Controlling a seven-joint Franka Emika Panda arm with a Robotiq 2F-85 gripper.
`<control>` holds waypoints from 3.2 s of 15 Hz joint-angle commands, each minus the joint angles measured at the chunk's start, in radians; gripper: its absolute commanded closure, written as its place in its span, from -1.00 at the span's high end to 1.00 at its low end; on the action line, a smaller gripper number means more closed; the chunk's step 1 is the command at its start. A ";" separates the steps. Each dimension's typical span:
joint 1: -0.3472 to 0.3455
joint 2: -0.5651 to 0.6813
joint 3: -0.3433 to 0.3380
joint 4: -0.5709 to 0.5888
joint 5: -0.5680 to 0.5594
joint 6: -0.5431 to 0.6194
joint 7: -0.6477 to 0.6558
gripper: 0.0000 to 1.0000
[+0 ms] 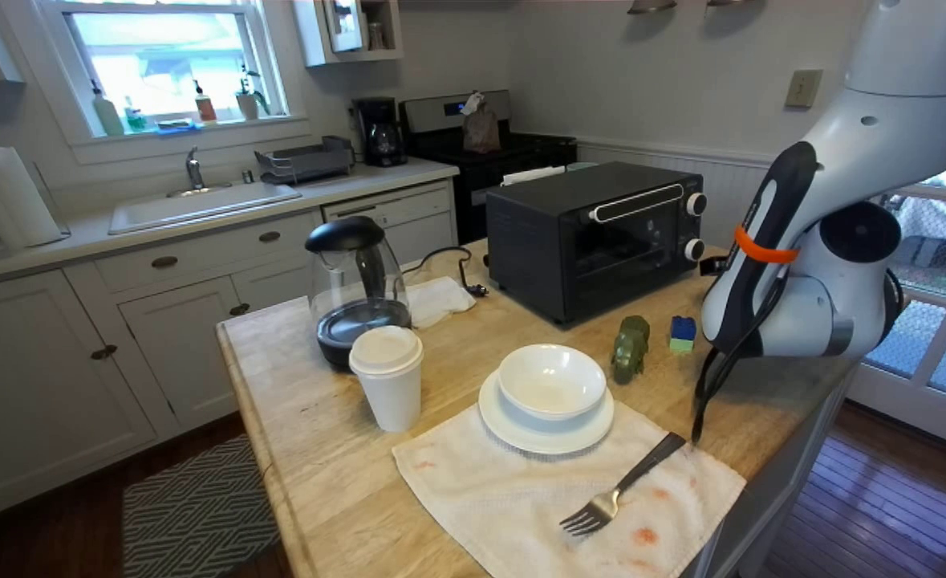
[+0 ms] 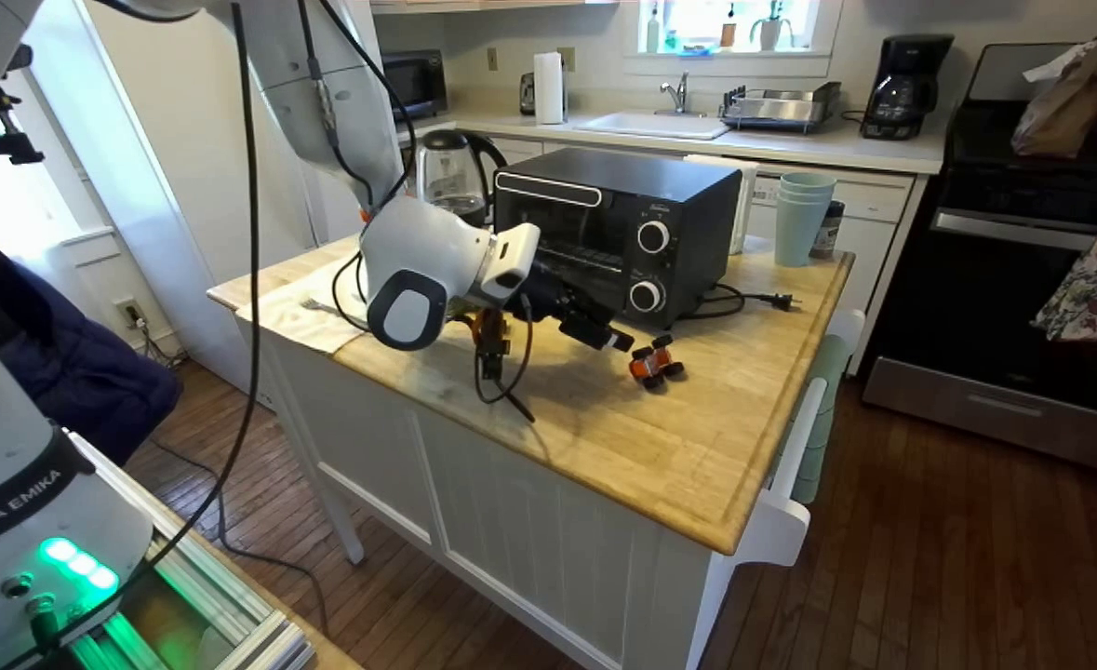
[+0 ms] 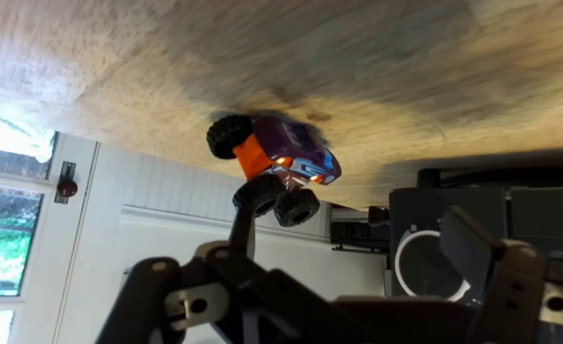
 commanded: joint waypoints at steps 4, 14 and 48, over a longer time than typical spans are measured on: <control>0.046 -0.094 -0.057 0.023 0.177 -0.289 -0.097 1.00; 0.195 -0.047 -0.291 0.110 0.381 -0.533 -0.190 1.00; 0.506 -0.153 -0.635 -0.010 -0.399 -0.985 0.385 1.00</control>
